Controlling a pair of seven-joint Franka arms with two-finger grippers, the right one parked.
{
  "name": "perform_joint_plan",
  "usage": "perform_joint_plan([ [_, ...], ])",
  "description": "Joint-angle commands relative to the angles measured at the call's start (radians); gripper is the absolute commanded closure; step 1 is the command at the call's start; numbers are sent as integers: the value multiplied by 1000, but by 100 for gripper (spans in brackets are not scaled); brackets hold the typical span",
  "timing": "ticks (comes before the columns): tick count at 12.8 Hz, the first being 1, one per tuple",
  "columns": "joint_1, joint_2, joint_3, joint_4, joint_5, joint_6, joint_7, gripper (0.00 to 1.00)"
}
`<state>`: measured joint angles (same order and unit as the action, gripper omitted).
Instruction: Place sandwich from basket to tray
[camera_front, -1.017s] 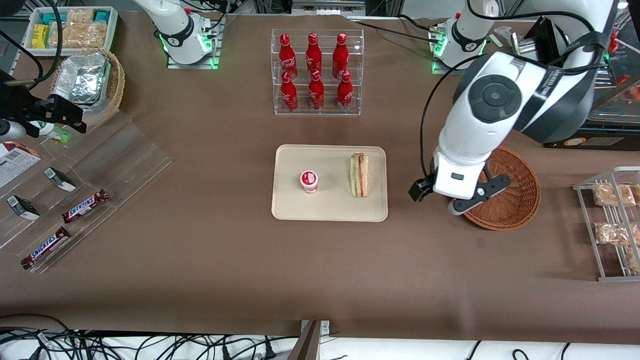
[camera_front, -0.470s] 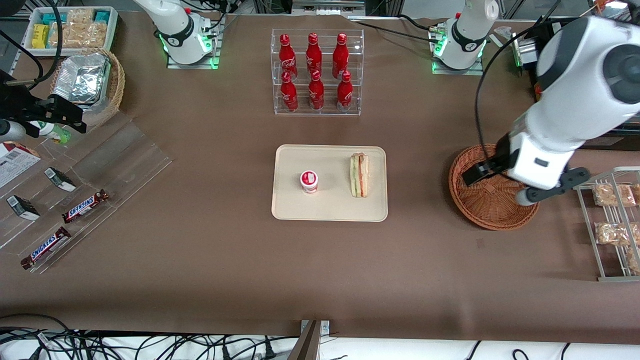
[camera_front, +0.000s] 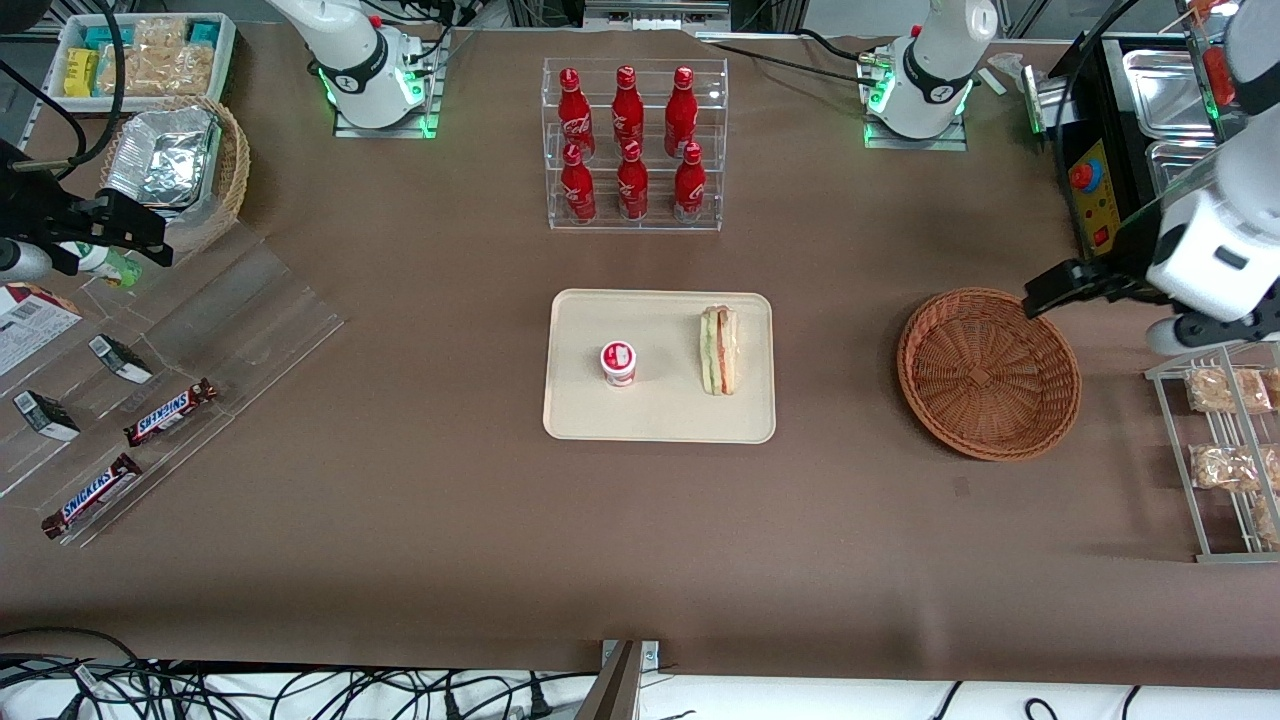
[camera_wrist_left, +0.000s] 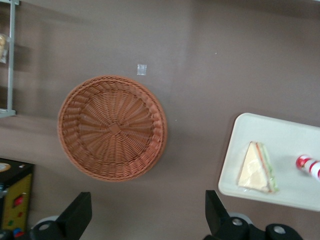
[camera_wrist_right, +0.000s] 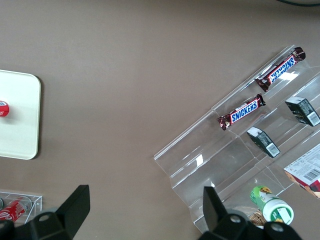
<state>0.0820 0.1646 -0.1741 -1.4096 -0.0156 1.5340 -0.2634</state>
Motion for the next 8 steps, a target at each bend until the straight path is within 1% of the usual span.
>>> perform_joint_plan([
  [1,-30,-65,64,-43,-23,-43,195,0],
  [3,-31,-74,68,-43,-21,-63,326,0],
  [8,-48,-76,68,-46,-15,-61,325,0],
])
